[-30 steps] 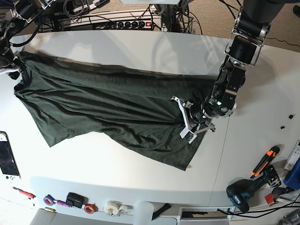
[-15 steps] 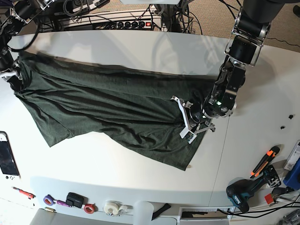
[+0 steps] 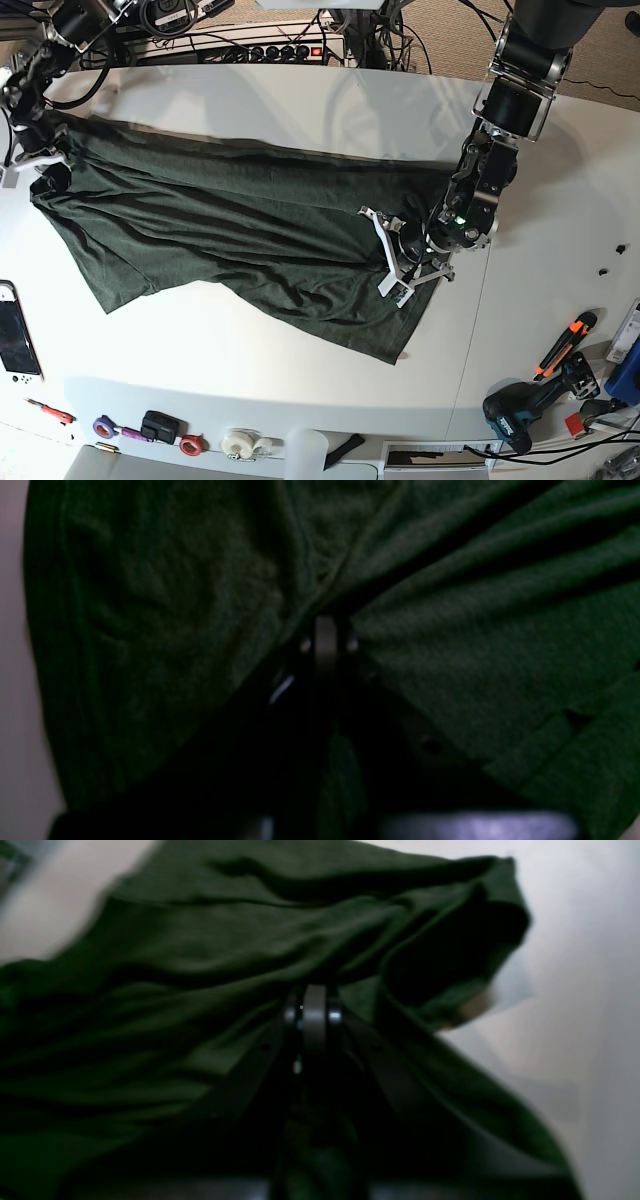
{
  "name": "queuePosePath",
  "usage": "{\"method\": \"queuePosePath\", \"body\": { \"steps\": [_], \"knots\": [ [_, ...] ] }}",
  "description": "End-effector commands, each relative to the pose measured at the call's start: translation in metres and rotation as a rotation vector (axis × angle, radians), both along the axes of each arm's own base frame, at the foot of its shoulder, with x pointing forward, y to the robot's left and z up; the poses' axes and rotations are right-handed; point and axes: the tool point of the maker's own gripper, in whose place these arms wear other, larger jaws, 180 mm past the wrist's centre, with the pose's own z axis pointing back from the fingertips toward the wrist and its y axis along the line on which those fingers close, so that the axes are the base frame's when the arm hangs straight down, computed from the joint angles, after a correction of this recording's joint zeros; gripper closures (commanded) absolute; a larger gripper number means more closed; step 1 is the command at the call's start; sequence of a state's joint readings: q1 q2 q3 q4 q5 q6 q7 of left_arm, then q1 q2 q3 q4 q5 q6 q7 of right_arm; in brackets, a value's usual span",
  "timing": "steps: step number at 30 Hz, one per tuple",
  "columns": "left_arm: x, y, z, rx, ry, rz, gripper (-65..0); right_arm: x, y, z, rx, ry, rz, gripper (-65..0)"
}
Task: Layout the t-shirt on the table in an organized manner, then fold the t-shirt properly
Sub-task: 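Drag the shirt's side with the right gripper away from the left gripper, then grasp the shirt's corner with the right gripper and hold it down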
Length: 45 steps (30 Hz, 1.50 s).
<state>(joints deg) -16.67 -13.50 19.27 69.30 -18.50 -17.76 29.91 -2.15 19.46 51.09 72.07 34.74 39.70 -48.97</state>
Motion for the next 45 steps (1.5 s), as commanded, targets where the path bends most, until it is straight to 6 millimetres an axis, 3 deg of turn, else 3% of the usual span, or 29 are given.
{"method": "queuePosePath", "body": {
  "steps": [1,7,13,22,25,30,33,38,45],
  "knots": [
    [-0.017,0.011,-0.023,0.097,0.092,-0.019,0.0,0.012,-0.013,0.023,-0.053,-0.063,-0.016,0.0],
    [-0.017,0.012,-0.023,0.098,0.092,-0.019,0.0,0.01,-0.031,0.016,-0.124,0.01,-0.097,0.0],
    [-0.019,0.013,-0.025,0.107,0.104,-0.02,0.0,-0.009,-0.055,0.004,-0.181,0.12,-0.233,0.0],
    [-0.018,0.02,-0.026,0.121,0.104,-0.015,0.0,-0.041,-0.101,0.009,-0.312,0.216,-0.483,0.0],
    [-0.018,0.021,-0.026,0.121,0.104,-0.015,0.0,-0.024,-0.092,0.019,-0.273,0.142,-0.391,0.0],
    [-0.018,0.021,-0.026,0.123,0.104,-0.014,0.0,0.021,-0.031,0.047,-0.124,-0.134,-0.068,0.0],
    [-0.019,0.021,-0.026,0.123,0.104,-0.015,0.0,0.026,-0.017,0.039,-0.101,-0.146,-0.045,0.0],
    [-0.019,0.016,-0.025,0.112,0.104,-0.018,0.0,0.023,-0.026,0.018,-0.14,-0.086,-0.13,0.0],
    [-0.019,0.018,-0.026,0.114,0.105,-0.016,0.0,0.018,-0.062,0.002,-0.182,0.008,-0.244,0.0]
  ]
}}
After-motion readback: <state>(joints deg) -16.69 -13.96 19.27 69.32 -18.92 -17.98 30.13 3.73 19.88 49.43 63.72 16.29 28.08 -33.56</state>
